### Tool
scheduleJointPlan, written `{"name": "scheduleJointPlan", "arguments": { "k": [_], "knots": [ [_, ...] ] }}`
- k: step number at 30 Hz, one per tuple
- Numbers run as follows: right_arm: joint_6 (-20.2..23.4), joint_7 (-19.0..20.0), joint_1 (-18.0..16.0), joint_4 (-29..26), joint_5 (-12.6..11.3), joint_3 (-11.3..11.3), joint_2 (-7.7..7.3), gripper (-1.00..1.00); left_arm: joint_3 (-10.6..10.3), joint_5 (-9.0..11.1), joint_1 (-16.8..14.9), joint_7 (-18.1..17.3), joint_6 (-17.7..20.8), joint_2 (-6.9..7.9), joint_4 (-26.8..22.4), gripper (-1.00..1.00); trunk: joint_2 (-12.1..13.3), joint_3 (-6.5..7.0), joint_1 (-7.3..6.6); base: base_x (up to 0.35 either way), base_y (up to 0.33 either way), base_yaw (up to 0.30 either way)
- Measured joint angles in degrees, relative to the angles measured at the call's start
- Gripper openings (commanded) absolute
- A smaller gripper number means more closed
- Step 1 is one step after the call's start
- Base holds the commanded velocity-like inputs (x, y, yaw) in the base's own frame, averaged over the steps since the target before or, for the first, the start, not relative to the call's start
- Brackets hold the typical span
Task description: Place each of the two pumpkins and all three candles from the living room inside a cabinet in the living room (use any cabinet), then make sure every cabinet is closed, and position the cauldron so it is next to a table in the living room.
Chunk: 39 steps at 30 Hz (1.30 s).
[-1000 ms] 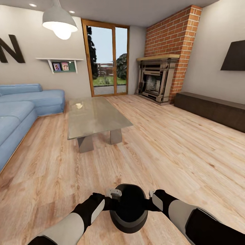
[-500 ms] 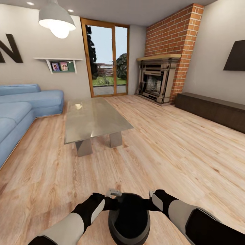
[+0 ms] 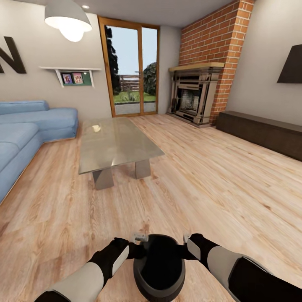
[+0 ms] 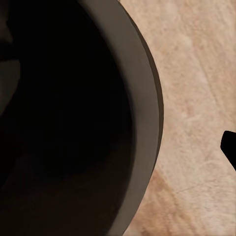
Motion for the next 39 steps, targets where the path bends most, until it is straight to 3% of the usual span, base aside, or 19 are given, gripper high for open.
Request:
{"name": "scheduleJointPlan", "arguments": {
  "k": [22,39],
  "knots": [
    [-0.1,0.0,0.0,0.0,0.0,0.0,0.0,1.0,0.0,0.0,0.0,0.1,0.0,0.0,0.0,1.0,-0.3,-4.88,0.57,0.0,0.0,0.0],
    [-0.1,0.0,0.0,-0.1,0.0,0.0,0.0,1.0,0.1,-0.1,0.0,0.0,0.0,0.0,0.0,1.0,-0.3,-4.88,0.55,0.025,0.0,0.0]
  ]
}}
